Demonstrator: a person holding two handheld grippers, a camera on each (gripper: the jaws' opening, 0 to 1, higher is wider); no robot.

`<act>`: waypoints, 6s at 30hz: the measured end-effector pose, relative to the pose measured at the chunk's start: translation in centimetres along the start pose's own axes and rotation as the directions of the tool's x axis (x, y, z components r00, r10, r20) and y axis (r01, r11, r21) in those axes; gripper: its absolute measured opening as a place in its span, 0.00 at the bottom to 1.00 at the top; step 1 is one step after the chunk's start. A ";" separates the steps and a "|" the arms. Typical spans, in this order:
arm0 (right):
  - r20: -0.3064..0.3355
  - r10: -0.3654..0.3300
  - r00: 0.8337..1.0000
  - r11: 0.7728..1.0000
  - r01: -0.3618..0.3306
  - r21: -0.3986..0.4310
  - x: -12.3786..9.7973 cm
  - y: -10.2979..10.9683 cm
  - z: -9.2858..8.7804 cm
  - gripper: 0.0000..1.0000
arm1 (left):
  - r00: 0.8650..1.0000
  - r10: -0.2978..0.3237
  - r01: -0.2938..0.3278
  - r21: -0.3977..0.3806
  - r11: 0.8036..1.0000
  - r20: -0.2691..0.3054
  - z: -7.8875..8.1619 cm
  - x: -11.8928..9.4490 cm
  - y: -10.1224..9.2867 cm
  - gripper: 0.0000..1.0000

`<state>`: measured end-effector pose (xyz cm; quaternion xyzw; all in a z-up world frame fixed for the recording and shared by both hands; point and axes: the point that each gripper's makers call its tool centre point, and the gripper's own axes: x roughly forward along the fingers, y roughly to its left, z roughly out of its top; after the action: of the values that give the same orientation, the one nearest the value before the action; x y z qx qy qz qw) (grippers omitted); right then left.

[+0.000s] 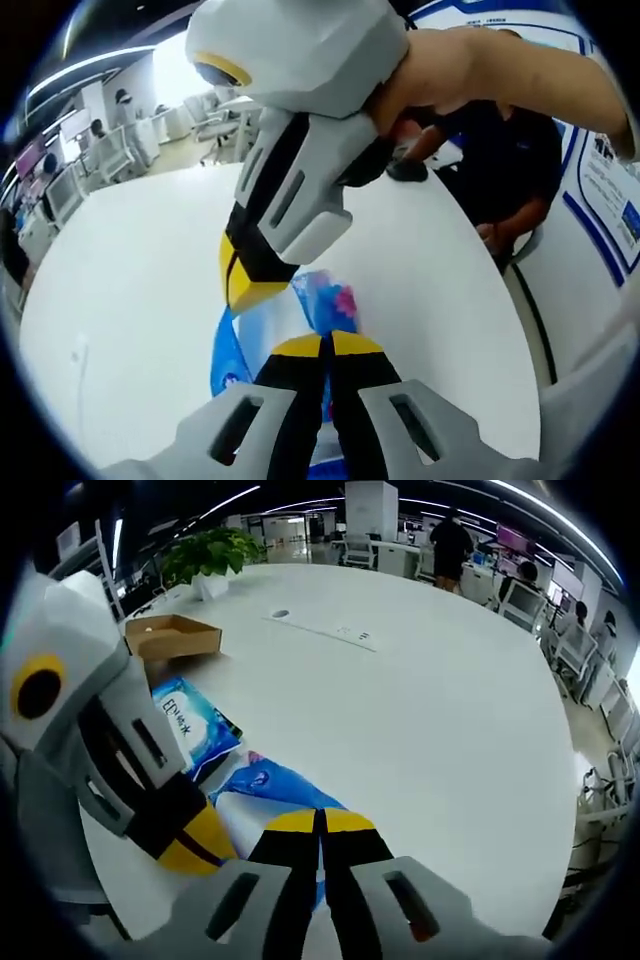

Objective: Operate the shoe box by opening the lid, removing the specified soft item, and placing it in the target area until the item is outside and the box remains undamaged.

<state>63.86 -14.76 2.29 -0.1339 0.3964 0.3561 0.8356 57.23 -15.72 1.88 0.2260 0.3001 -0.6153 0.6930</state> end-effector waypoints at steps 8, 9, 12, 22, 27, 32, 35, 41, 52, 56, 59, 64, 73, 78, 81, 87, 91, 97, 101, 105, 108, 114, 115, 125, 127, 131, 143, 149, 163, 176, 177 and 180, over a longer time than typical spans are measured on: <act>0.001 -0.001 1.000 1.000 0.001 0.013 0.4 0.0 -0.2 0.00 | 1.000 -0.010 0.010 -0.014 1.000 -0.001 -0.3 0.4 0.0 0.00; 0.001 -0.002 1.000 1.000 0.002 0.016 0.4 0.0 -0.2 0.00 | 1.000 -0.012 0.012 -0.016 1.000 -0.001 -0.3 0.4 -0.1 0.00; 0.003 -0.005 1.000 1.000 0.005 0.018 0.4 0.1 -0.4 0.00 | 1.000 -0.014 0.013 -0.016 1.000 -0.004 -0.4 0.4 -0.2 0.00; -0.002 -0.012 1.000 1.000 0.012 0.018 0.4 0.2 -0.5 0.00 | 1.000 -0.013 0.013 0.006 1.000 -0.020 -0.7 0.2 -0.5 0.00; -0.004 -0.016 1.000 1.000 0.017 0.020 0.5 0.2 -0.7 0.00 | 1.000 -0.015 0.015 0.012 1.000 -0.025 -0.8 0.1 -0.5 0.00; -0.008 -0.022 1.000 0.999 0.022 0.029 0.3 0.3 -0.7 0.00 | 1.000 -0.016 0.017 0.019 1.000 -0.025 -0.7 0.1 -0.6 0.00; -0.010 -0.024 1.000 1.000 0.024 0.020 0.2 0.3 -0.6 0.00 | 1.000 -0.004 0.004 0.021 1.000 -0.026 -0.7 0.0 -0.3 0.00; -0.016 -0.034 0.999 0.999 0.034 -0.003 0.0 0.6 -0.4 0.01 | 0.999 -0.001 0.002 0.049 0.999 -0.035 -0.8 -0.7 -0.4 0.05; 0.003 -0.062 0.998 0.998 0.062 -0.031 -1.6 1.4 0.6 0.12 | 0.999 0.026 -0.023 0.078 0.997 -0.031 0.1 -3.3 -0.7 0.14; 0.009 -0.069 0.998 0.997 0.069 -0.041 -2.2 1.6 0.7 0.15 | 0.999 0.037 -0.035 0.078 0.996 -0.016 0.4 -4.3 -1.0 0.16; 0.004 -0.073 0.997 0.996 0.074 -0.050 -2.8 2.0 0.8 0.19 | 0.999 0.046 -0.045 0.073 0.996 -0.010 0.4 -5.4 -1.5 0.18; -0.003 -0.082 0.997 0.994 0.081 -0.071 -3.8 3.2 1.0 0.23 | 0.998 0.066 -0.067 0.057 0.996 0.008 0.2 -7.3 -2.1 0.21; 0.019 -0.105 0.994 0.990 0.106 -0.088 -5.1 5.2 2.0 0.38 | 0.995 0.093 -0.095 0.040 0.995 0.045 -0.8 -10.8 -3.3 0.33; 0.024 -0.112 0.993 0.990 0.113 -0.087 -5.5 6.5 2.3 0.47 | 0.991 0.123 -0.124 0.007 0.992 0.060 -2.2 -13.0 -3.7 0.41; 0.037 -0.125 0.991 0.989 0.128 -0.073 -5.7 7.0 2.5 0.51 | 0.985 0.144 -0.142 -0.027 0.989 0.092 -2.6 -14.2 -3.9 0.47; 0.032 -0.128 0.991 0.990 0.130 -0.061 -6.0 8.3 2.3 0.65 | 0.975 0.183 -0.173 -0.094 0.981 0.124 -4.0 -16.4 -4.3 0.54; 0.033 -0.123 0.992 0.989 0.125 -0.079 -6.2 9.5 2.2 0.72 | 0.965 0.211 -0.189 -0.145 0.971 0.153 -4.6 -17.7 -4.5 0.62; 0.028 -0.141 0.990 0.984 0.143 -0.102 -6.6 10.8 2.1 0.86 | 0.953 0.252 -0.218 -0.194 0.956 0.169 -5.5 -19.6 -4.8 0.73; 0.036 -0.151 0.988 0.984 0.154 -0.093 -6.9 11.5 2.3 0.93 | 0.943 0.283 -0.242 -0.223 0.944 0.175 -6.1 -20.7 -4.9 0.83; 0.043 -0.168 0.985 0.982 0.171 -0.080 -7.2 11.9 2.5 0.96 | 0.932 0.311 -0.259 -0.261 0.930 0.185 -6.9 -22.0 -4.8 0.88; 0.045 -0.158 0.987 0.984 0.161 -0.080 -7.4 12.6 2.6 0.96 | 0.922 0.345 -0.288 -0.284 0.915 0.177 -7.8 -23.0 -4.5 0.98; 0.050 -0.120 0.991 0.988 0.125 -0.094 -7.3 14.3 3.1 0.96 | 0.903 0.398 -0.327 -0.340 0.882 0.164 -9.9 -25.5 -4.1 1.00; 0.050 -0.114 0.992 0.988 0.118 -0.096 -7.2 14.6 3.2 0.96 | 0.900 0.404 -0.332 -0.344 0.878 0.163 -10.1 -25.8 -4.0 1.00; 0.044 -0.031 0.999 0.988 0.037 -0.150 -6.4 17.7 4.5 0.94 | 0.879 0.457 -0.379 -0.377 0.845 0.139 -13.6 -29.1 -4.2 1.00; 0.044 -0.011 0.999 0.987 0.018 -0.159 -6.2 18.3 4.7 0.94 | 0.875 0.466 -0.388 -0.381 0.839 0.136 -14.1 -29.7 -4.3 1.00; 0.037 0.035 0.999 0.981 -0.027 -0.191 -5.9 19.6 5.2 0.94 | 0.856 0.499 -0.413 -0.400 0.818 0.136 -15.5 -31.3 -4.4 1.00; 0.010 0.179 0.984 0.937 -0.167 -0.307 -4.9 23.7 6.8 0.85 | 0.799 0.594 -0.491 -0.471 0.733 0.091 -20.0 -35.6 -5.7 1.00; -0.029 0.247 0.969 0.898 -0.240 -0.368 -4.3 25.5 6.7 0.77 | 0.780 0.623 -0.518 -0.498 0.695 0.058 -22.7 -37.3 -6.8 1.00; -0.072 0.330 0.941 0.830 -0.325 -0.453 -2.7 28.4 7.8 0.62 | 0.724 0.689 -0.580 -0.580 0.572 -0.043 -29.5 -40.5 -8.6 0.90; -0.097 0.385 0.918 0.749 -0.372 -0.549 -0.2 29.8 9.6 0.45 | 0.675 0.725 -0.635 -0.608 0.476 -0.138 -34.3 -42.6 -8.4 0.73; -0.096 0.387 0.917 0.746 -0.373 -0.552 0.1 29.9 9.9 0.44 | 0.673 0.726 -0.634 -0.617 0.466 -0.144 -34.6 -42.7 -8.4 0.70; -0.104 0.398 0.912 0.739 -0.385 -0.553 0.6 30.4 10.3 0.41 | 0.660 0.734 -0.628 -0.653 0.423 -0.159 -35.2 -43.2 -8.4 0.62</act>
<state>48.69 12.35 10.29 -0.2835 0.2843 0.6253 0.6692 41.37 38.09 7.05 0.0210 0.3250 -0.1472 0.9339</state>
